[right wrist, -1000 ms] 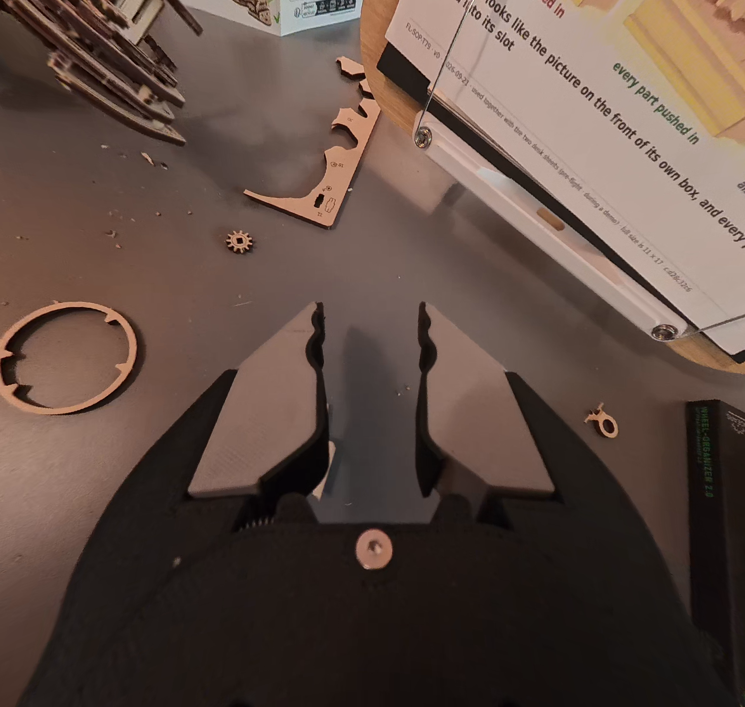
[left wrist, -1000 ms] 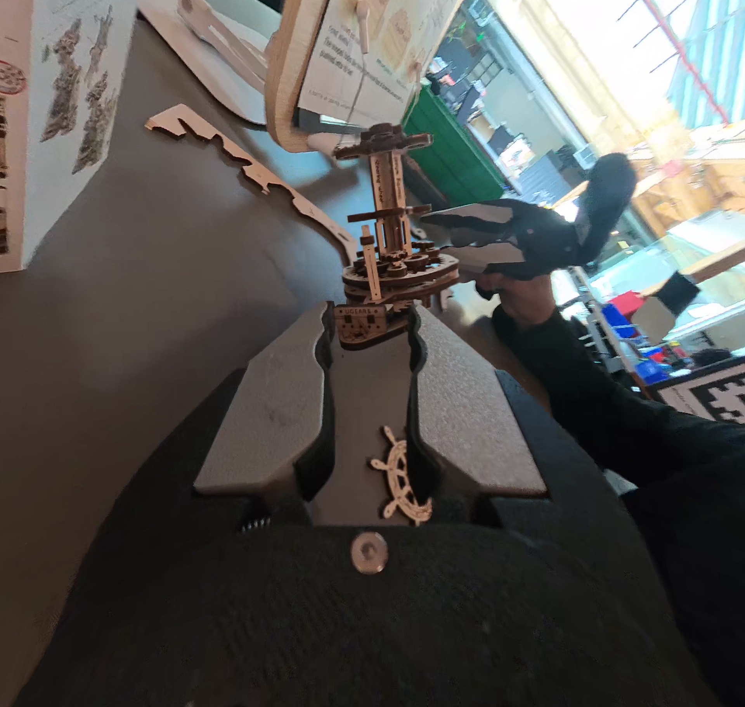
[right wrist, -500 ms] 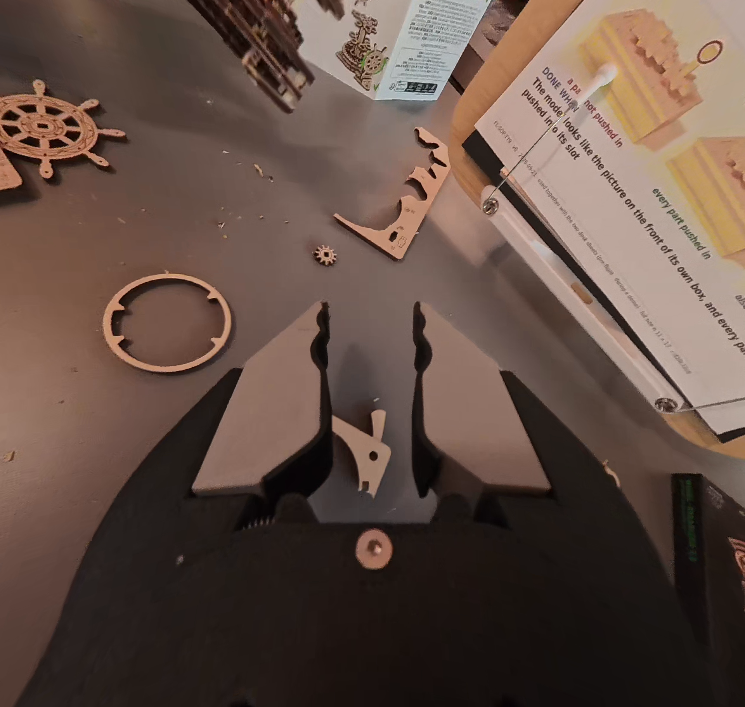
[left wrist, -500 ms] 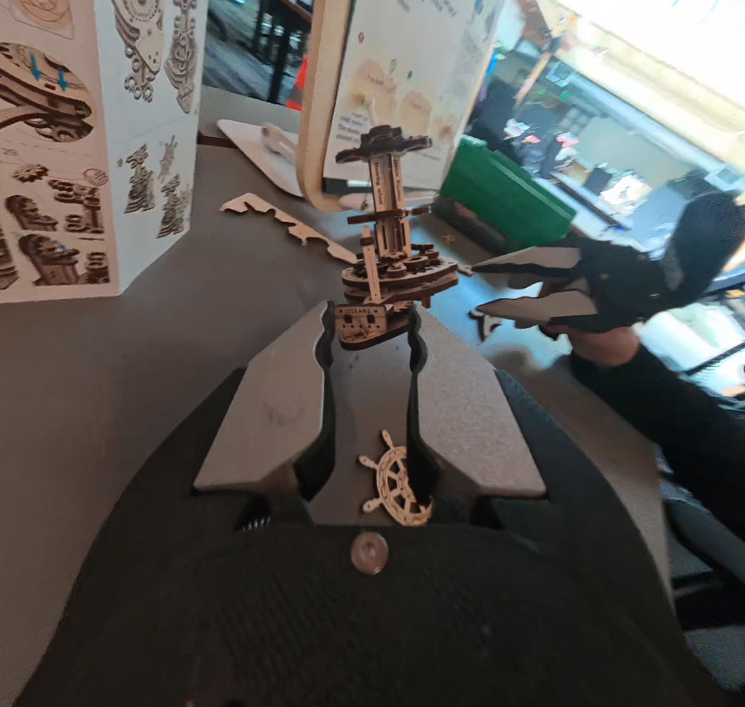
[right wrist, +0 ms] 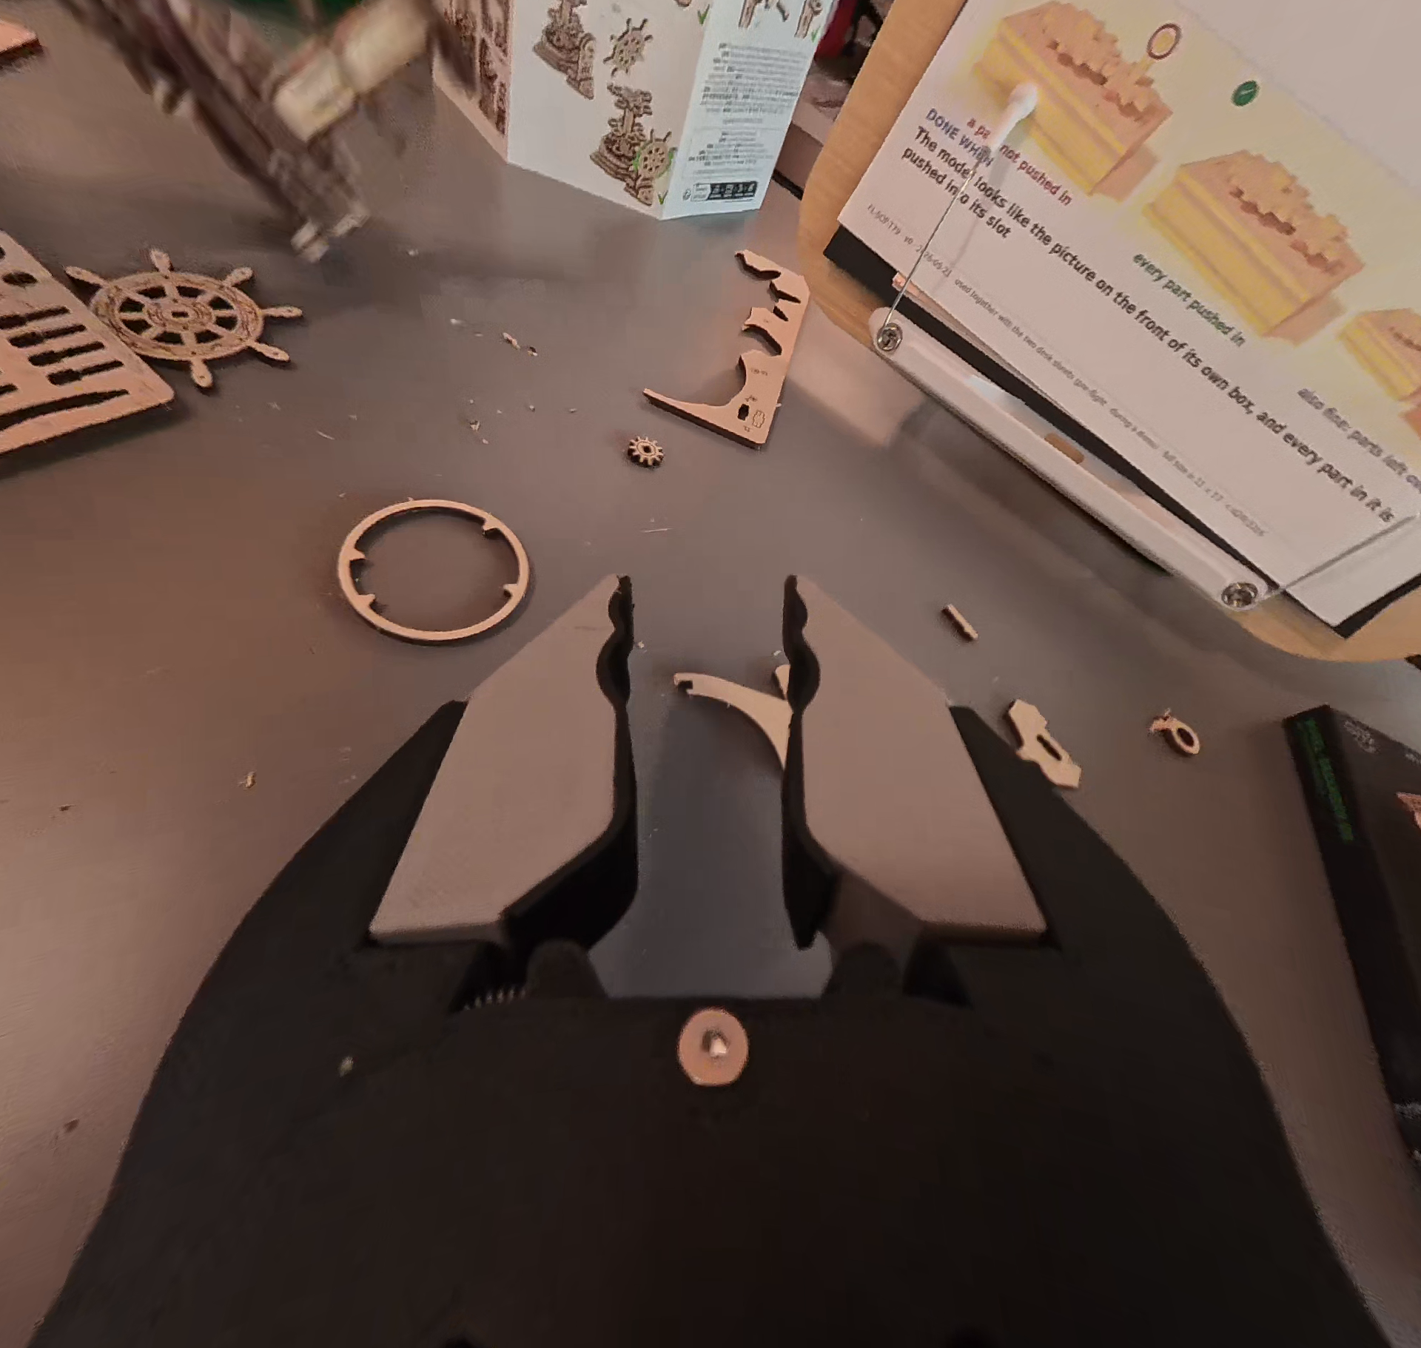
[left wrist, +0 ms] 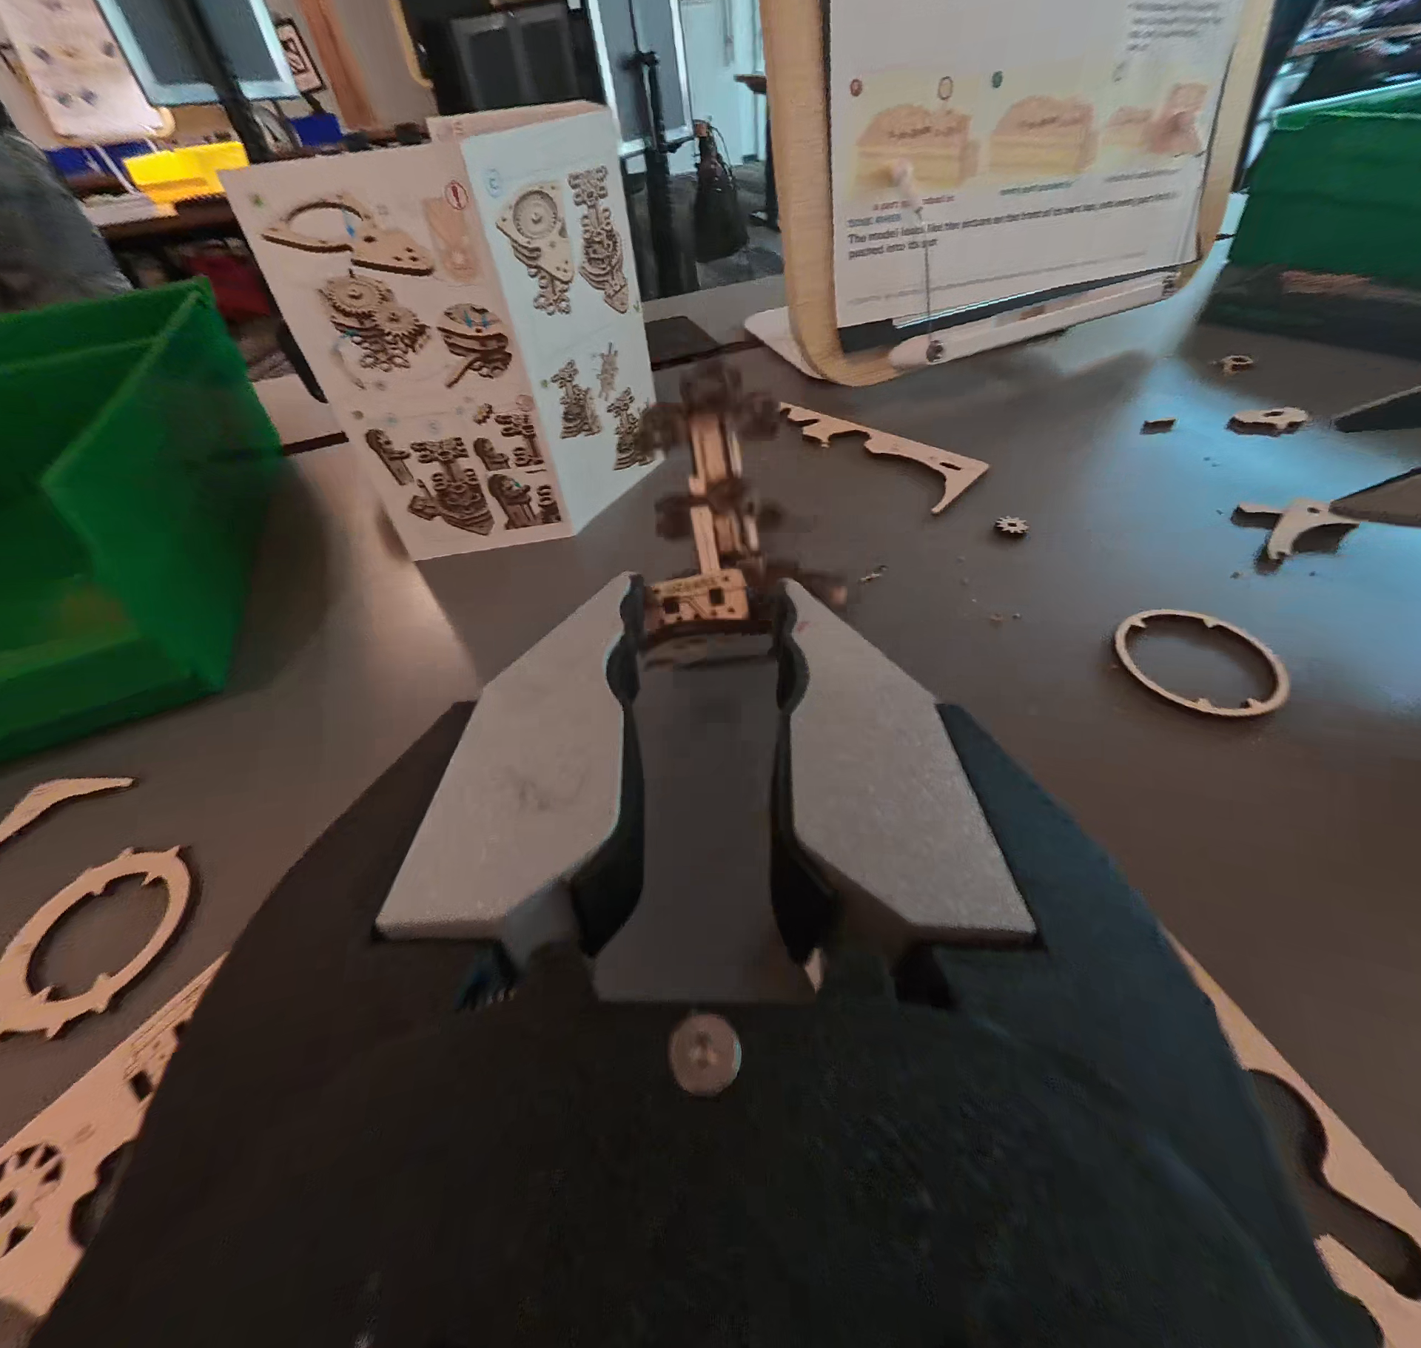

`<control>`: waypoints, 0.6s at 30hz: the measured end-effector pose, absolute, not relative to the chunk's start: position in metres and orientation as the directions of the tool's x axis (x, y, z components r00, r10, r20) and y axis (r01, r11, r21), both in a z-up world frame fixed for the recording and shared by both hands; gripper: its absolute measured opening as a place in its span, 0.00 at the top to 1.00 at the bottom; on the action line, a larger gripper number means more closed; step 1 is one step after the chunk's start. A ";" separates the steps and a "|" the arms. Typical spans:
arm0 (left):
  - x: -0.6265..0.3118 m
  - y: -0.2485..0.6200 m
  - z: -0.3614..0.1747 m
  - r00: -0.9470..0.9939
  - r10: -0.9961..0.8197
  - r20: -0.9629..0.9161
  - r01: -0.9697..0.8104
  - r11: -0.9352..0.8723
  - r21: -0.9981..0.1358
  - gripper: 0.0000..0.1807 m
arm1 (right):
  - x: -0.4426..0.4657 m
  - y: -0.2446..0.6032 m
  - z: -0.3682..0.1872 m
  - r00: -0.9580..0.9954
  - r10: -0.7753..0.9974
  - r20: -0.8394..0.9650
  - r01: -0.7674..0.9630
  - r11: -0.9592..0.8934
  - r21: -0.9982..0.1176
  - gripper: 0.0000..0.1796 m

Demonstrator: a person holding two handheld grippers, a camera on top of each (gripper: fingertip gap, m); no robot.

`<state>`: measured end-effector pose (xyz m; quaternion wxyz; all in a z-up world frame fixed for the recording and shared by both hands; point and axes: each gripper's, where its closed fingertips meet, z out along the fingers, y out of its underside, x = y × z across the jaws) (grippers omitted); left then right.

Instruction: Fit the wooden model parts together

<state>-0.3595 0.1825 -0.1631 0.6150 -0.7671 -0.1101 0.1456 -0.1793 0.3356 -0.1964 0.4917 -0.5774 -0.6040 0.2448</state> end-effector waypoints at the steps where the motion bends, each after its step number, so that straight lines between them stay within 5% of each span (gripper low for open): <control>1: -0.360 0.180 -0.164 0.925 0.365 -0.105 -0.019 -0.230 -0.973 0.86 | -0.177 0.335 -0.194 0.164 0.939 0.303 0.445 0.204 -0.872 0.80; 9: -0.359 0.178 -0.198 0.939 0.333 -0.082 0.074 -0.432 -0.899 0.85 | -0.170 0.328 -0.189 0.176 0.944 0.279 0.407 0.189 -0.894 0.81; 18: -0.389 0.137 -0.194 0.924 0.362 -0.125 0.049 -0.436 -0.899 0.73 | -0.168 0.327 -0.185 0.168 0.964 0.206 0.375 0.131 -0.918 0.88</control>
